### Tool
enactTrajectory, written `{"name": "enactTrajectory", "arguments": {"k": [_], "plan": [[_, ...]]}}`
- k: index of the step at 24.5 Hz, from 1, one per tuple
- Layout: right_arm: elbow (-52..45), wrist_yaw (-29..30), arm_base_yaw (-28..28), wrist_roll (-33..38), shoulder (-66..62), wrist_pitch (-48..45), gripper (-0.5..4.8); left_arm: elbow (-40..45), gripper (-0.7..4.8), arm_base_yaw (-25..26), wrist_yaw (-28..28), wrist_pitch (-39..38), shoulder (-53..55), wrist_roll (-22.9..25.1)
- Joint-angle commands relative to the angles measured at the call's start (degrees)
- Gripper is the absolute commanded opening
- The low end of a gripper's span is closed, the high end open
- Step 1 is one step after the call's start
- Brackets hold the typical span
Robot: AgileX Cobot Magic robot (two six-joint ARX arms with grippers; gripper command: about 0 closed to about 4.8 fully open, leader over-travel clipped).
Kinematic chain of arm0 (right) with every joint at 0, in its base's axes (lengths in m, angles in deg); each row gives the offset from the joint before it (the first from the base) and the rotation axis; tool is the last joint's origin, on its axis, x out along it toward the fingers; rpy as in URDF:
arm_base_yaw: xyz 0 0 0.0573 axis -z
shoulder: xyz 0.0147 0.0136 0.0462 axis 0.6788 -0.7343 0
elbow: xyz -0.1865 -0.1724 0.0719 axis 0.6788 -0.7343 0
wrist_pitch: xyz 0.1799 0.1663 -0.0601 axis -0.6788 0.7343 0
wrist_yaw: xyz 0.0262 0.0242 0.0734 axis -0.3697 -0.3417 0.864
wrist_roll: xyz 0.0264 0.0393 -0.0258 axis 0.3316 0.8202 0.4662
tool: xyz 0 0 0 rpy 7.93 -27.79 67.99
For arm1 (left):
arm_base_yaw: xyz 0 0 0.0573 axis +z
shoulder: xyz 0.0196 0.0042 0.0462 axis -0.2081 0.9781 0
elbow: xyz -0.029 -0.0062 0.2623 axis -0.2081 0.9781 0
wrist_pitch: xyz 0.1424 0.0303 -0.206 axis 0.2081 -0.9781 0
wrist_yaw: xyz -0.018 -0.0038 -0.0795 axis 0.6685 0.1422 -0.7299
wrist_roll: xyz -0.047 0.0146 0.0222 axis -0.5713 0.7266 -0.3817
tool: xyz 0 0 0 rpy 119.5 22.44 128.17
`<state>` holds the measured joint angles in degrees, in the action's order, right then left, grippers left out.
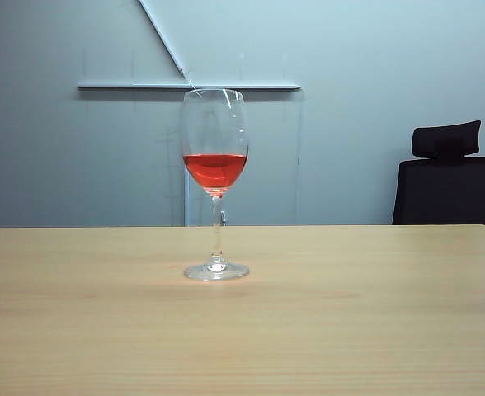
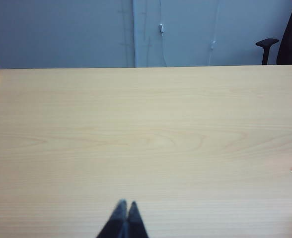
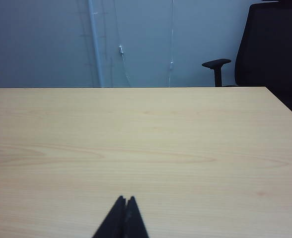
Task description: Gently pick up the goblet, rotate it counterclockwise for two full turns (viewing from above), and then place it back on the table.
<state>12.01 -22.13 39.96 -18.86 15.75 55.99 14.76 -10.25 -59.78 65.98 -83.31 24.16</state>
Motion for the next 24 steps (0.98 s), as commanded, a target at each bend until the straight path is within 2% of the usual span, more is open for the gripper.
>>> {"name": "enactTrajectory", "arguments": {"k": [1,8,12,13,15,20,24], "plan": [[-0.22,-0.09,0.02,-0.15,0.09,-1.03,-0.08,-0.22,-0.05,0.00,-0.15,0.72,0.09,0.02],[-0.22,0.35,-0.02,0.07,0.09,-1.25,-0.08,-0.22,-0.05,0.00,-0.15,0.72,0.09,0.02],[-0.22,6.36,-0.02,3.85,0.09,-3.52,-0.08,-0.22,-0.05,-0.52,-0.09,0.70,0.09,0.02],[-0.22,9.88,-0.02,4.98,0.09,-5.53,-0.08,-0.22,-0.05,-2.12,0.02,0.68,0.09,0.02],[-0.07,13.11,-0.04,6.69,0.09,-8.28,-0.08,-0.22,-0.05,-5.92,0.00,0.70,0.09,0.02],[1.11,14.53,-0.09,10.08,-0.17,-9.07,-0.08,-0.22,-0.05,-15.15,-0.02,0.70,0.09,0.02],[3.02,14.73,-0.09,10.56,-0.57,-5.27,-0.08,-0.22,-0.05,-21.75,-0.02,0.70,0.09,0.02]]}}
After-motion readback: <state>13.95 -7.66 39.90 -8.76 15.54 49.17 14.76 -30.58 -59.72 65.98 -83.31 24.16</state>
